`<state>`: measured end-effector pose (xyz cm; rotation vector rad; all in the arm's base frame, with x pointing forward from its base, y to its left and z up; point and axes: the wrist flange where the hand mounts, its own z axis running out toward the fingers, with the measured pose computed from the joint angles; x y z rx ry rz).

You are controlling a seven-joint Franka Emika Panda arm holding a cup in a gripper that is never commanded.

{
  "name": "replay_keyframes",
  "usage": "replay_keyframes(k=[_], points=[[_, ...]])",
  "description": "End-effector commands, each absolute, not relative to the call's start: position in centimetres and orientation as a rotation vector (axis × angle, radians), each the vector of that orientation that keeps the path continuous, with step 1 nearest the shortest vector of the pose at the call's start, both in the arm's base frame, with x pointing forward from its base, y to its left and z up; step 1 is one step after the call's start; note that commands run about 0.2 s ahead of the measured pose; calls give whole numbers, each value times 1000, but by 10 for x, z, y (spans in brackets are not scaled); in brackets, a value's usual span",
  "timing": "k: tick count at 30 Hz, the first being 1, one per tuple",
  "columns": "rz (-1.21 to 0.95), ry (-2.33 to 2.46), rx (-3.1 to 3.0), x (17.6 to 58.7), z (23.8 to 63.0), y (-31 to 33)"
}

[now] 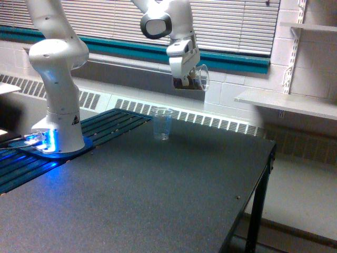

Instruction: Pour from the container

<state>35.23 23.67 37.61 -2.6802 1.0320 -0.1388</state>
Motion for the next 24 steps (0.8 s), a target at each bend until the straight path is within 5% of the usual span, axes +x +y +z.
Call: replay_keyframes(k=[1,24], points=[[-126,1023,-2706,328,375,248],[-70,947,-2825,229,350,229]])
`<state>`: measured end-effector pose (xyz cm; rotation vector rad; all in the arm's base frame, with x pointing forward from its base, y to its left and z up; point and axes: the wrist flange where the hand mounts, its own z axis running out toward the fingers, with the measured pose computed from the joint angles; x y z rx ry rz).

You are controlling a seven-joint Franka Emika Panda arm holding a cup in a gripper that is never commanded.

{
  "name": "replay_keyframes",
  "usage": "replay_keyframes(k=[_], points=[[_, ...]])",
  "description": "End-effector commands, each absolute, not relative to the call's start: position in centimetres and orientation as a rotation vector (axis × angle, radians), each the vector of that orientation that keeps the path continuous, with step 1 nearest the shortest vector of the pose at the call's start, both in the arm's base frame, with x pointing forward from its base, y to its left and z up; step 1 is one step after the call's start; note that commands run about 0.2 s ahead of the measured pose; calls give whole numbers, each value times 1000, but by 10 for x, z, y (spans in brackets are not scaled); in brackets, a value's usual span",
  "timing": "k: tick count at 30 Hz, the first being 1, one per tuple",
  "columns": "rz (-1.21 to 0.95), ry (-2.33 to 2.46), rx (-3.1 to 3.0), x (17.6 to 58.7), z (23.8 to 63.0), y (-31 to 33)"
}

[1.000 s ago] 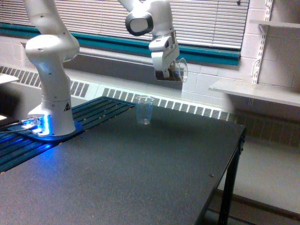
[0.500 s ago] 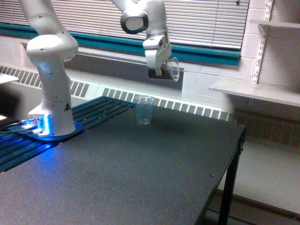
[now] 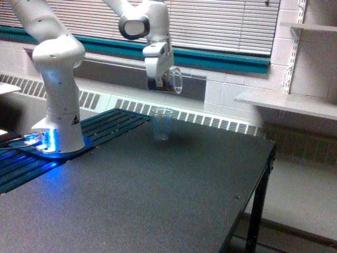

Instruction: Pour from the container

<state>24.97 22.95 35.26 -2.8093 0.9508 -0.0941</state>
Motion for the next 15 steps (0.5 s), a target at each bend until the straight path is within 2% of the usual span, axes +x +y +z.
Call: replay_keyframes(k=[1,15], points=[[-68,946,-2831,226,349,228],[-12,866,-2892,200,349,223]])
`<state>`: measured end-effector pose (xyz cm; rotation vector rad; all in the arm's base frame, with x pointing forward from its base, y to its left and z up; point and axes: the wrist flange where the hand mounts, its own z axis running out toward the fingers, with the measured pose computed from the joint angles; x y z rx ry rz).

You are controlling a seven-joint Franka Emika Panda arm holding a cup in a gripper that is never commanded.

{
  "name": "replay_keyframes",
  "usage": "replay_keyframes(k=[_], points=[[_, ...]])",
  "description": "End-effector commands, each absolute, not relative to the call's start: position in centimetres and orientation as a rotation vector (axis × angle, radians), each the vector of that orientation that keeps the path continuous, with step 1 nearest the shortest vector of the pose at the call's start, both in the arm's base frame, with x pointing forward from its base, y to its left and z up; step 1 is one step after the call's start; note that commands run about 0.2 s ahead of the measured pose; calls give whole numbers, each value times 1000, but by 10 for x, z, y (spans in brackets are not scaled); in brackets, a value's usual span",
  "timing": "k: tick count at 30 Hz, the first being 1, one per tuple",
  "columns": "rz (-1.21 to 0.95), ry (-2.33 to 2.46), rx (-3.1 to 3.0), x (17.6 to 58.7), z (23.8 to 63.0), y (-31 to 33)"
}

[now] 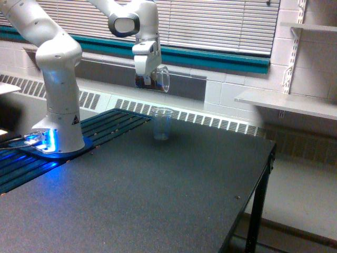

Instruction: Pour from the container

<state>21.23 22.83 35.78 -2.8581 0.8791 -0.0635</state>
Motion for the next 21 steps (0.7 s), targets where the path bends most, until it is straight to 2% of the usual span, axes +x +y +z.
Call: replay_keyframes(k=[1,21], points=[[-5,861,-2897,199,348,223],[175,801,-2944,177,342,228]])
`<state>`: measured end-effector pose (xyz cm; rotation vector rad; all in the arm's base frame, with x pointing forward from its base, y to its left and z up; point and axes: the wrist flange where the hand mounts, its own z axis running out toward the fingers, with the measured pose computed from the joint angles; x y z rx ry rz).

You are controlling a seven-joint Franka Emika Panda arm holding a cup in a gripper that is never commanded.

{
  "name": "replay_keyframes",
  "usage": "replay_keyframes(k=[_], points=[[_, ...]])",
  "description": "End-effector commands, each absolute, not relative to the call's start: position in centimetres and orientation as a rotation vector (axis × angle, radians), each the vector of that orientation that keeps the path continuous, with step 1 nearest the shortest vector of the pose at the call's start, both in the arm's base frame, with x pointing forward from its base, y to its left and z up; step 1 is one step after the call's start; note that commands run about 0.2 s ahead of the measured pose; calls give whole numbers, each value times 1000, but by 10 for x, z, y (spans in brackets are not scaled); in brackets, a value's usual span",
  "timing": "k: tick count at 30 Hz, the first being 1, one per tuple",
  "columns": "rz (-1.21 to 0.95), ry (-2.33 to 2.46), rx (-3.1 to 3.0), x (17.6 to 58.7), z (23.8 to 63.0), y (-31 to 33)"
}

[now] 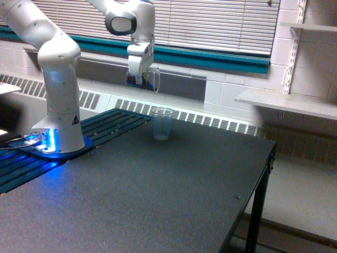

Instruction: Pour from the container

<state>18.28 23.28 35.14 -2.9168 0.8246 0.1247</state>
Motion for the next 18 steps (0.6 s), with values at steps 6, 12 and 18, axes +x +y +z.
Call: replay_keyframes(k=[6,12,18], points=[[203,800,-2941,180,342,229],[231,801,-2932,188,340,231],[271,793,-2939,196,337,234]])
